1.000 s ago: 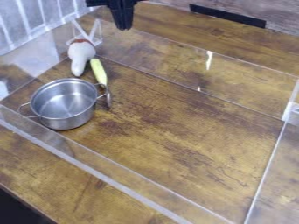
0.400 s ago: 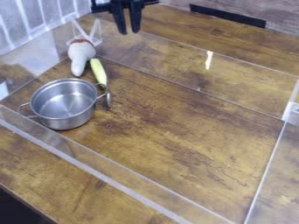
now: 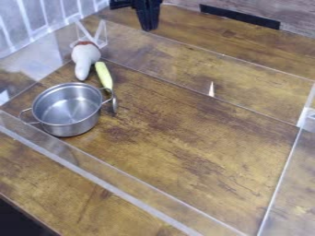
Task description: Move the green spoon to the left
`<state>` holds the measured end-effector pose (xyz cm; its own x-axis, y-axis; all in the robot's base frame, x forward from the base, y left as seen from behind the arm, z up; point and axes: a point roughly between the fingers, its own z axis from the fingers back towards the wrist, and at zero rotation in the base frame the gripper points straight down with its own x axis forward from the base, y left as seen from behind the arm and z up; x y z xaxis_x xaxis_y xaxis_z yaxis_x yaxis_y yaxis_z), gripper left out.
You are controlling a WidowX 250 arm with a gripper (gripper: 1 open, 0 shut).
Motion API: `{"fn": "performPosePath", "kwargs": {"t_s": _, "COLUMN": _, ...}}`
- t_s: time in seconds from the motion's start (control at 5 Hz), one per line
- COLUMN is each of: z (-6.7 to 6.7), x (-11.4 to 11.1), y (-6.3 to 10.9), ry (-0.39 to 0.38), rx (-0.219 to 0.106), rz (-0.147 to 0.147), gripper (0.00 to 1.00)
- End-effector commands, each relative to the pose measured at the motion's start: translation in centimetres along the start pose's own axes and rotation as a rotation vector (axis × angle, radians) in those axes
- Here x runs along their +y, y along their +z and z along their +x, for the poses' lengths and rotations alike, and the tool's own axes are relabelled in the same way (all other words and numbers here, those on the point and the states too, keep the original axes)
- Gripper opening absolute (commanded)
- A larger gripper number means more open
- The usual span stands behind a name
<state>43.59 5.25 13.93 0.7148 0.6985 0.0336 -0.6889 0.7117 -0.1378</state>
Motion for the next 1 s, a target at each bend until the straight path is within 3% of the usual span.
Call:
{"fn": "performPosePath", "kwargs": {"t_s": 0.0, "z": 0.0, "x": -1.1, "y": 1.1, "ry": 0.021, "rx": -0.042, "rz": -0.014, "gripper": 1.00}}
{"fn": "performPosePath", "kwargs": {"t_s": 0.2, "z": 0.5, "x": -2.3, "y": 2.5, "ry": 0.051, "rx": -0.054, "rz": -0.041, "gripper": 0.00}}
{"fn": "performPosePath", "kwargs": {"t_s": 0.4, "z": 1.2, "x": -2.5, "y": 1.9, "ry": 0.066, "rx": -0.054, "rz": -0.039, "gripper": 0.00}}
{"fn": "performPosePath", "kwargs": {"t_s": 0.6, "z": 1.5, "x": -2.2, "y": 1.2, "ry": 0.099, "rx": -0.053, "rz": -0.029, "gripper": 1.00}}
{"fn": "performPosePath", "kwargs": {"t_s": 0.8, "z": 1.4, "x": -2.3, "y": 1.8, "ry": 0.132, "rx": -0.062, "rz": -0.038, "gripper": 0.00}}
